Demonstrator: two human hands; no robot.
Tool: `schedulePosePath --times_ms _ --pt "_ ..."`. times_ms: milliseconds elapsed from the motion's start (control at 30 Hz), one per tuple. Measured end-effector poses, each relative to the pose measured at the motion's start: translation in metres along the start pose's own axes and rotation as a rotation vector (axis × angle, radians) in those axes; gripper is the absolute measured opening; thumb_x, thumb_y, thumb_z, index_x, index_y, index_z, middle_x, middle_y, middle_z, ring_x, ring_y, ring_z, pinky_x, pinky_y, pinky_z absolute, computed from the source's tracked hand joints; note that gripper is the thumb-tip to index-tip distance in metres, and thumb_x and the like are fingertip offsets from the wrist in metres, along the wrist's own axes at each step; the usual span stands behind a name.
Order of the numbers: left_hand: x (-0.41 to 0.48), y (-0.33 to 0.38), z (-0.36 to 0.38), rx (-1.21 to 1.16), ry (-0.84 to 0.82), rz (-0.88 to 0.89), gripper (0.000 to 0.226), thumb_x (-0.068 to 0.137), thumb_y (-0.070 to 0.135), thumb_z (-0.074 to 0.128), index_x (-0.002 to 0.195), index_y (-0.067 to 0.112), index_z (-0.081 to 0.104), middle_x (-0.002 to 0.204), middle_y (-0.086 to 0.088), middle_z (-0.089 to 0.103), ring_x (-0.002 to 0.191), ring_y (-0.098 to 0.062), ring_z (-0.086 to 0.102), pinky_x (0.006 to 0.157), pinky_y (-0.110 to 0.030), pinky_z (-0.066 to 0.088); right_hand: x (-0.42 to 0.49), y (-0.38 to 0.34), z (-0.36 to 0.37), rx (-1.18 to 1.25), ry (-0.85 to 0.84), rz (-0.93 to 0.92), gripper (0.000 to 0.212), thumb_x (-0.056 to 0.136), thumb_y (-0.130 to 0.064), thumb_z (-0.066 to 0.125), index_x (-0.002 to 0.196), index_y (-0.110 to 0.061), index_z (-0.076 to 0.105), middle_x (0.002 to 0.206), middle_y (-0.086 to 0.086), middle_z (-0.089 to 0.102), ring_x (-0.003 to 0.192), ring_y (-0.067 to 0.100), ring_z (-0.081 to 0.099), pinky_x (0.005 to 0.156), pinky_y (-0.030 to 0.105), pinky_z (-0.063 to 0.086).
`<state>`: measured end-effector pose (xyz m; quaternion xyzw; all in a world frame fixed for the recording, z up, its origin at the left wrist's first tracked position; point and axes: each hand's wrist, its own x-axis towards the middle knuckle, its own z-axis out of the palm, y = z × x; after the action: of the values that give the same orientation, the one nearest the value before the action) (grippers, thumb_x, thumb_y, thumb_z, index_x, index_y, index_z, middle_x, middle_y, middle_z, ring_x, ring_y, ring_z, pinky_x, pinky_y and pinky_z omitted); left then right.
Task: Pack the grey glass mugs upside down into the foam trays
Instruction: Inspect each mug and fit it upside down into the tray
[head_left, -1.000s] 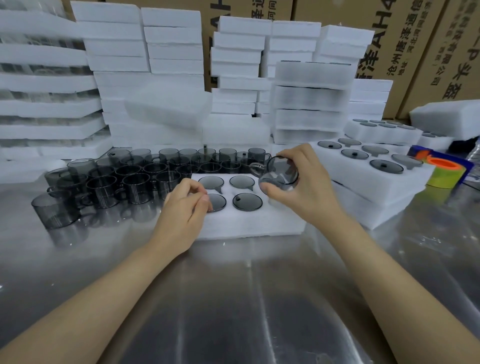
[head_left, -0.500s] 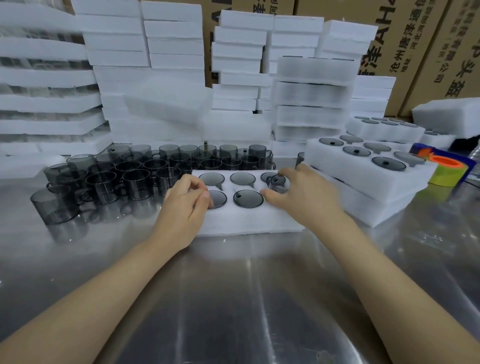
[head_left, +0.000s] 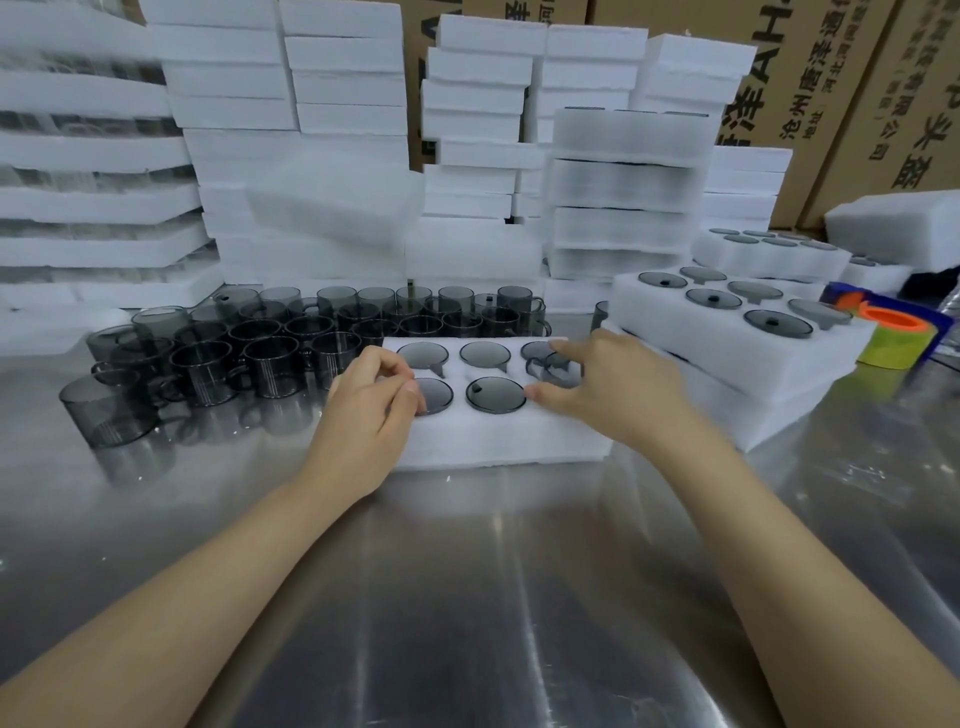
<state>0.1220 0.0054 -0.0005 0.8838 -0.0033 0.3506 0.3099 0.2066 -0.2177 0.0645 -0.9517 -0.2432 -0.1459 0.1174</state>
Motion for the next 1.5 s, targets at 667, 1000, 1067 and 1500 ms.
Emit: schedulePosePath --times_ms 667,1000,1067,1500 --pt "-0.001 0.0 0.001 -0.009 0.002 -0.013 0.038 0.092 0.026 0.035 0.072 0.012 0.065 0.1 0.01 0.046 0.099 -0.014 0.048 0.098 -0.048 0.038 0.003 -0.005 0.027 0.052 -0.32 -0.208 0.079 0.09 -0.064 0.0 0.155 -0.018 0.007 0.162 -0.008 0.001 0.147 0.005 -0.005 0.121 0.037 -0.003" --pt "0.007 0.019 0.003 -0.585 0.305 -0.458 0.029 0.095 0.025 0.044 0.124 0.027 0.048 0.12 0.012 0.038 0.125 -0.009 0.038 0.109 -0.026 0.028 0.01 0.024 0.025 0.763 0.031 0.128 0.048 0.1 -0.053 0.025 0.126 -0.03 0.058 0.129 -0.01 0.056 0.114 0.001 0.046 0.088 0.016 0.028" --pt "0.008 0.02 0.004 -0.531 0.237 -0.679 0.038 0.098 0.026 0.042 0.134 0.018 0.044 0.132 0.004 0.037 0.13 -0.017 0.035 0.105 -0.029 0.027 0.015 0.038 0.026 0.723 0.105 0.193 0.033 0.102 -0.04 0.034 0.108 -0.021 0.061 0.115 -0.002 0.06 0.111 0.018 0.054 0.087 0.021 0.036" --pt "-0.004 0.03 0.002 -0.54 0.109 -0.433 0.07 0.074 0.042 0.051 0.143 0.04 0.038 0.136 0.034 0.042 0.121 0.019 0.038 0.1 -0.016 0.028 0.012 0.044 0.031 1.233 -0.174 0.1 0.065 0.082 -0.042 0.056 0.145 -0.041 0.036 0.144 -0.02 0.045 0.133 0.008 0.043 0.114 0.043 0.031"
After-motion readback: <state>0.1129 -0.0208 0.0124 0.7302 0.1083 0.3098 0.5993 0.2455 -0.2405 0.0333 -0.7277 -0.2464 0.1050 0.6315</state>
